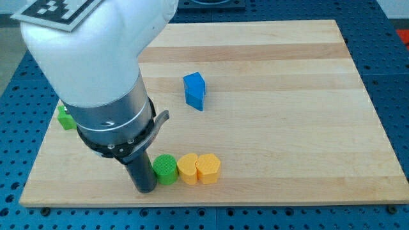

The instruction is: Move the green star towards the left side of the green circle

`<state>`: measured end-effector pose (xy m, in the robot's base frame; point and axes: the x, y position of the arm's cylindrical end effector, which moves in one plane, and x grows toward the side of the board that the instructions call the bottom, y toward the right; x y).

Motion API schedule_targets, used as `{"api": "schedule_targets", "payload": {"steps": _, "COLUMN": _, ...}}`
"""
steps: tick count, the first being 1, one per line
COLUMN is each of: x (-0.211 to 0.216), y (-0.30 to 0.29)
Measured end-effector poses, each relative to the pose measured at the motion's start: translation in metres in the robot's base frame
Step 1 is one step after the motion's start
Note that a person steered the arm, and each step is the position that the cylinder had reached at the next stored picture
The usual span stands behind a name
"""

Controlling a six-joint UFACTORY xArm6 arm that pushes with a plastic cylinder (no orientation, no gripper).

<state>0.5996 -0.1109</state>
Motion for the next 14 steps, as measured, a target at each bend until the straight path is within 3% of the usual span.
{"api": "schedule_targets", "payload": {"steps": 1, "x": -0.004, "y": -0.03}}
{"api": "schedule_targets", "payload": {"steps": 2, "x": -0.036, "y": -0.05}}
{"api": "schedule_targets", "payload": {"steps": 5, "x": -0.181, "y": -0.083}}
{"api": "schedule_targets", "payload": {"steps": 6, "x": -0.204, "y": -0.122}}
{"api": "schedule_targets", "payload": {"steps": 8, "x": -0.171, "y": -0.177}}
{"api": "schedule_targets", "payload": {"steps": 12, "x": -0.077, "y": -0.109}}
{"api": "schedule_targets", "payload": {"steps": 14, "x": -0.078, "y": -0.101}}
